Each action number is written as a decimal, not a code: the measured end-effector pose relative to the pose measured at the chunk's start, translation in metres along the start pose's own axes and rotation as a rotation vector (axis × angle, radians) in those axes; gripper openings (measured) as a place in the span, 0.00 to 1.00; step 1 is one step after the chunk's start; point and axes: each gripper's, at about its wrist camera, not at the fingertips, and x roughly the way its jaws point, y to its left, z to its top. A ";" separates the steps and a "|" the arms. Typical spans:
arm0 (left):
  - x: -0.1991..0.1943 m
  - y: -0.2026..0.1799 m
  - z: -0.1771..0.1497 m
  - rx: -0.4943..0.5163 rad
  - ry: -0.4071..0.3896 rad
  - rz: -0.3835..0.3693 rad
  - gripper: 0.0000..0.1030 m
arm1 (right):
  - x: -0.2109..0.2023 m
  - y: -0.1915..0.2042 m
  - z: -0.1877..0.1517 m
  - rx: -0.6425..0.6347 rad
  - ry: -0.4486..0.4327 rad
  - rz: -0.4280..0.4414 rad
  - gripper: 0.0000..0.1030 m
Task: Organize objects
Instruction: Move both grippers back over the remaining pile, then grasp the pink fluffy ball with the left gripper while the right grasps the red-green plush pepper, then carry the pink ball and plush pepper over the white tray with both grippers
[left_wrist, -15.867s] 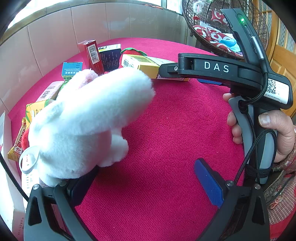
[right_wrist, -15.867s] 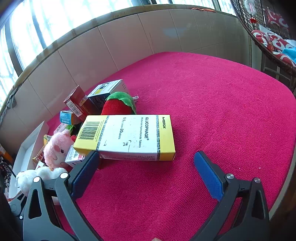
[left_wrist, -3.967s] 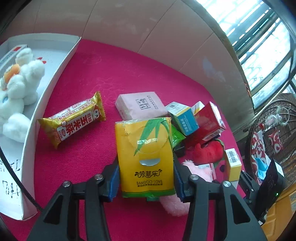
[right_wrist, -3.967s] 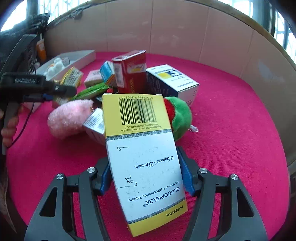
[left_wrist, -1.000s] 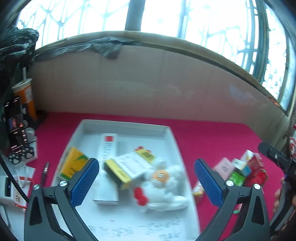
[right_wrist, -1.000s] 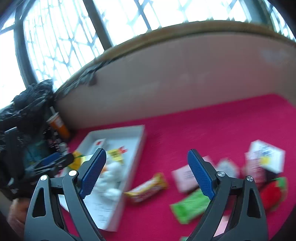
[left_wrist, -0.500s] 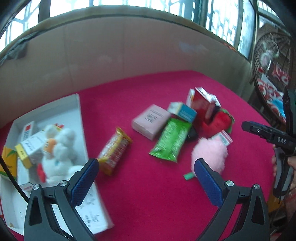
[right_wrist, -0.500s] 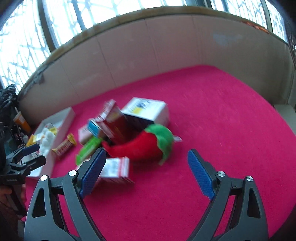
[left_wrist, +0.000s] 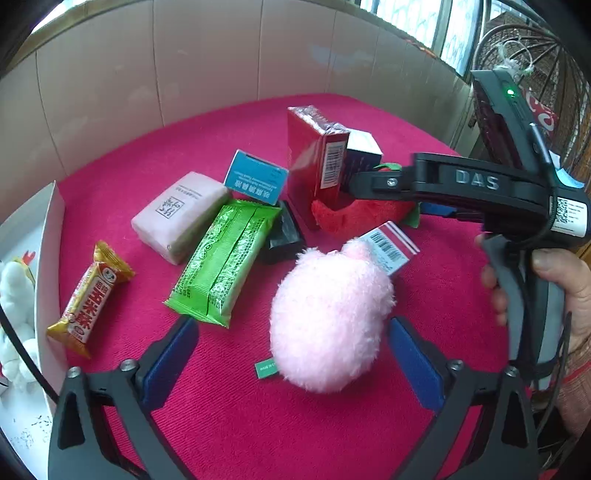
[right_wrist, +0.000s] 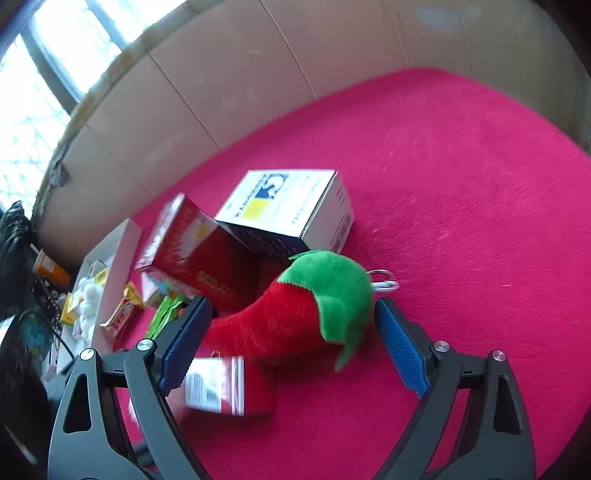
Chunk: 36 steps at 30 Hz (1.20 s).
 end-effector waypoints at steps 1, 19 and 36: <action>0.003 0.001 0.000 -0.001 0.010 0.000 0.81 | 0.001 0.002 0.000 -0.007 -0.009 -0.005 0.88; -0.044 0.013 -0.022 -0.031 -0.138 -0.075 0.33 | -0.055 -0.032 -0.017 0.129 -0.125 0.055 0.46; -0.098 0.048 -0.021 -0.100 -0.291 -0.043 0.33 | -0.088 0.015 -0.010 0.079 -0.169 0.151 0.46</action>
